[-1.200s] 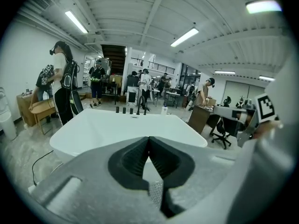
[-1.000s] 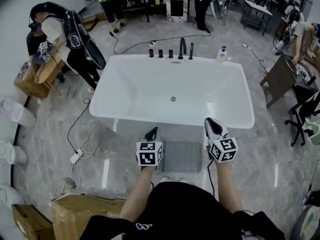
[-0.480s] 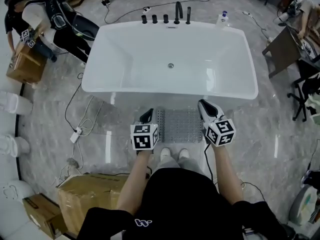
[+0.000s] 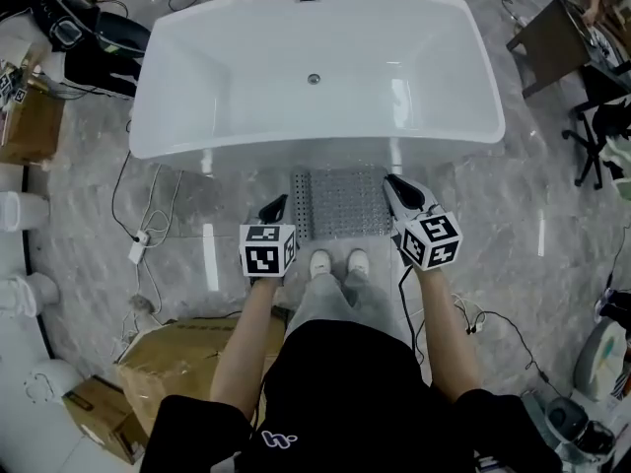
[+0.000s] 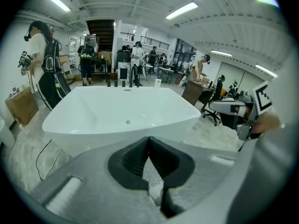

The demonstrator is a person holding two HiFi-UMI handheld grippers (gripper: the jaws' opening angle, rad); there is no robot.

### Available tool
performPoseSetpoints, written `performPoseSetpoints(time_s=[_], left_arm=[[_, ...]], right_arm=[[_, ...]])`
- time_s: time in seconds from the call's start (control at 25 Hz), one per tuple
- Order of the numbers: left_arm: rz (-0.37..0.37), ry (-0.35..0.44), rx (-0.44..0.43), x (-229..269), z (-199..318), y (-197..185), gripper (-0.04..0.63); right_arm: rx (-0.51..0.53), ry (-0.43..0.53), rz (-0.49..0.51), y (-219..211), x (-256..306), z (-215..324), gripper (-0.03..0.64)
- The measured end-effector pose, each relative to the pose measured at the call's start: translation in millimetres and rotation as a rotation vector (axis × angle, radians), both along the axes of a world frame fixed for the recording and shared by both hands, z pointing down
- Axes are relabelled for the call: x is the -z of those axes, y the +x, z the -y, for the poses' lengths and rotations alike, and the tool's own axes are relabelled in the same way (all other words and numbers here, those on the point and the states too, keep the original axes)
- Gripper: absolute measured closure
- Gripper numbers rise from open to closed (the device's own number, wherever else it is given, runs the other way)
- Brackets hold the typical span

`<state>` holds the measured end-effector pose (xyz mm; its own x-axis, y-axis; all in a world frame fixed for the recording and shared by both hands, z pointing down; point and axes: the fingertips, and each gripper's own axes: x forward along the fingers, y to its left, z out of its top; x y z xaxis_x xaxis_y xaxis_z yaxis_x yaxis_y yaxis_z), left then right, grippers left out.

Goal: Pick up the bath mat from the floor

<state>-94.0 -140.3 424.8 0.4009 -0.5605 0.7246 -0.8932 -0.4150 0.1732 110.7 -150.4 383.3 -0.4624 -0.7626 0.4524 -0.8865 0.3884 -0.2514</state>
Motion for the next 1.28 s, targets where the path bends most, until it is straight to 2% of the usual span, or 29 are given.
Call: performPoseSetpoints(time_s=[0.24, 0.4, 0.56, 0.76, 0.92, 1.28], left_arm=[[-0.004, -0.066, -0.021, -35, -11, 6, 0.595], [-0.025, -0.103, 0.001, -64, -11, 17, 0.595], [-0.026, -0.166, 0.018, -94, -32, 16, 0.595], [-0.021, -0.222, -0.008, -133, -54, 24, 0.595], [0.001, -0.233, -0.015, -160, -50, 20, 0.595], [-0.007, -0.286, -0.010, -228, -47, 35, 0.595]], right_arm=[[-0.009, -0.085, -0.022, 6, -40, -16, 0.571], [-0.030, -0.114, -0.024, 13, -66, -22, 0.571], [-0.037, -0.180, -0.029, 14, -106, -41, 0.569], [-0.054, -0.232, -0.042, 32, -137, -56, 0.561], [-0.072, -0.260, -0.012, 30, -166, -57, 0.551], [-0.102, -0.345, 0.001, 48, -249, -65, 0.485]])
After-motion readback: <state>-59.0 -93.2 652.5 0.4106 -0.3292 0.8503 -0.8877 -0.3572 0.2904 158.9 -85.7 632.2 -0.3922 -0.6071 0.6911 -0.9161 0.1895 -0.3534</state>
